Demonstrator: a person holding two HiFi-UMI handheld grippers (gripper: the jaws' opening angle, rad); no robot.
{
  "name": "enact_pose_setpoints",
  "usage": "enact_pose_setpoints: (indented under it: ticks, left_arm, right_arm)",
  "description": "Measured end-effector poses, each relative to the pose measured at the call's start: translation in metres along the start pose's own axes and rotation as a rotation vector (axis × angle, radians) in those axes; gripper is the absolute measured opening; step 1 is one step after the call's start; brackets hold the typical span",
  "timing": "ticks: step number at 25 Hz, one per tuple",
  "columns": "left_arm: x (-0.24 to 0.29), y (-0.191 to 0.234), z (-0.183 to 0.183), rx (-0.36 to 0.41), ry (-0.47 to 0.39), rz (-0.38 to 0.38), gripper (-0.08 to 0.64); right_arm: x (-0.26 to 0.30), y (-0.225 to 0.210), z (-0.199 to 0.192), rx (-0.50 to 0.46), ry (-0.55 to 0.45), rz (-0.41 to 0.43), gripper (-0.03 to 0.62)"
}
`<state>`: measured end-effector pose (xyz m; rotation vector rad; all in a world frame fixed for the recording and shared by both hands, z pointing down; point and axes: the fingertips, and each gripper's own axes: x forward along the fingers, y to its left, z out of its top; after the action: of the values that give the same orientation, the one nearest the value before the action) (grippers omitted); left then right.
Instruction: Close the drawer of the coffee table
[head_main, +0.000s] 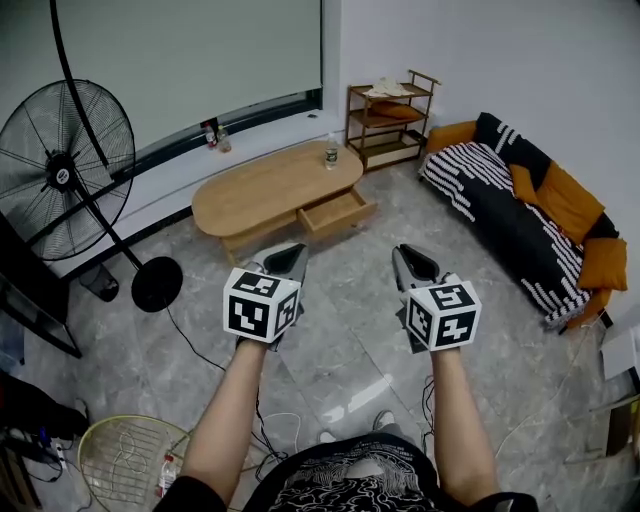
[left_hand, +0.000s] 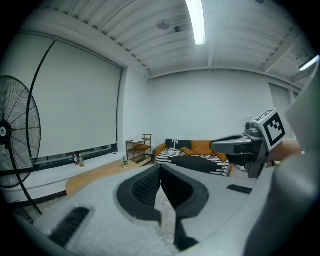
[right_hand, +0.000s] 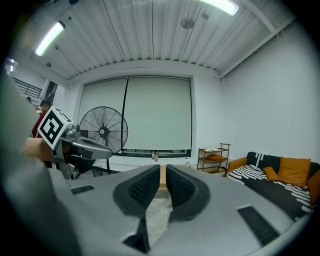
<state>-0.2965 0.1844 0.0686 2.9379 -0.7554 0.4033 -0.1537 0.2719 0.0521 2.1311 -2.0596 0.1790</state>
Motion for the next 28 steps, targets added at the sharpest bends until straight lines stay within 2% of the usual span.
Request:
enact_pose_setpoints:
  ticks: [8, 15, 23, 28]
  left_arm:
    - [0.028, 0.002, -0.001, 0.004, 0.015, -0.005, 0.002]
    - [0.062, 0.013, 0.003, 0.001, 0.022, 0.021, 0.002]
    - [0.142, 0.016, 0.024, -0.008, 0.032, 0.074, 0.002]
    - [0.193, 0.020, 0.038, -0.025, 0.040, 0.127, 0.002]
  right_arm:
    - [0.019, -0.018, -0.006, -0.001, 0.017, 0.002, 0.085]
    - [0.050, -0.041, -0.011, 0.008, 0.017, 0.030, 0.121]
    - [0.102, -0.114, -0.009, 0.008, 0.016, 0.081, 0.156]
    - [0.142, -0.162, -0.003, 0.011, 0.022, 0.140, 0.200]
